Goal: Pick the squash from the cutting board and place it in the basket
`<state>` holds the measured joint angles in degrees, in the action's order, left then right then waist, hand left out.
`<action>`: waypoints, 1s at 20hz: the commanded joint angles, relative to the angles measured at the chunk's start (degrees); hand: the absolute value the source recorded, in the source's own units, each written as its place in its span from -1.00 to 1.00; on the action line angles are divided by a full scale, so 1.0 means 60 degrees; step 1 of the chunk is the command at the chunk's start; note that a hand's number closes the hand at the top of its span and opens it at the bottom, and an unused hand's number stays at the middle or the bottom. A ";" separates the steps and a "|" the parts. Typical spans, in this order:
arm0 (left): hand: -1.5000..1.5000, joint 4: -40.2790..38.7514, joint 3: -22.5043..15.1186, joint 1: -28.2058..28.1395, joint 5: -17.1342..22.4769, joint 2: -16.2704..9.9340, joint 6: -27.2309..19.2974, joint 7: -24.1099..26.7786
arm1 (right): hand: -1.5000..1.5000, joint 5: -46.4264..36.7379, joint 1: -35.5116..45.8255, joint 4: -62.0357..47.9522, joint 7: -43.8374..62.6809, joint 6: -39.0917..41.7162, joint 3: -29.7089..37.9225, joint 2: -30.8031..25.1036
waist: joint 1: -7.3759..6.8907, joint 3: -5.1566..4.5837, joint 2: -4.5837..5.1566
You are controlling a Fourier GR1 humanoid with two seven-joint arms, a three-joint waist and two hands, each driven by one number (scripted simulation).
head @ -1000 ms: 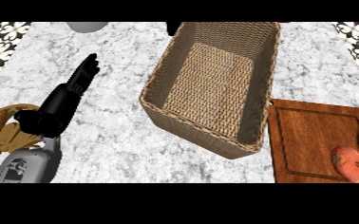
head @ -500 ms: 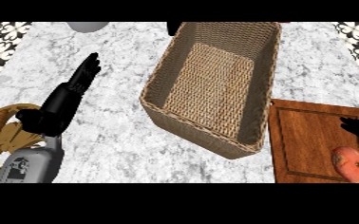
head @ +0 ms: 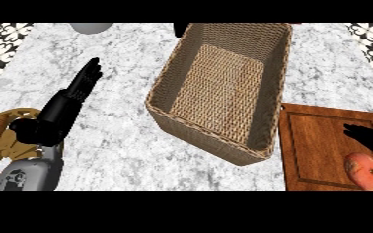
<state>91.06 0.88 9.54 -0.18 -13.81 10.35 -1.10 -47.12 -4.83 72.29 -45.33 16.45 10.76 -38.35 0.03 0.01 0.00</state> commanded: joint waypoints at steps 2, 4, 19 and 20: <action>0.00 0.0363 -0.0057 0.0073 -0.0382 0.0281 -0.0278 -0.0347 | -1.00 -0.0572 0.0234 -0.1007 -0.0588 -0.0238 -0.0110 0.0060 | -0.0012 0.0001 0.0000; 0.00 -0.0226 0.0300 0.0476 -0.0158 0.0083 0.0019 -0.0217 | -1.00 -0.0721 -0.0077 0.0203 0.0086 0.0226 -0.0477 0.0340 | 0.0033 -0.0005 -0.0001; 0.00 0.0052 0.0206 -0.0310 -0.0508 0.0334 0.0212 0.0306 | 1.00 -0.2180 0.0239 -0.1112 -0.1513 -0.2412 -0.0680 0.0538 | -0.0014 0.0002 0.0007; 0.00 0.0871 -0.0206 -0.0759 -0.0597 0.0556 0.0156 -0.0113 | 1.00 -0.2018 -0.0078 -0.0428 -0.1205 -0.2292 -0.0652 0.0790 | -0.0010 0.0000 -0.0013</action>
<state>93.35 1.40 7.15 -2.72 -11.58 11.46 -1.09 -58.18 -4.35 70.03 -52.32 7.08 7.37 -36.80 -0.01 -1.03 -0.39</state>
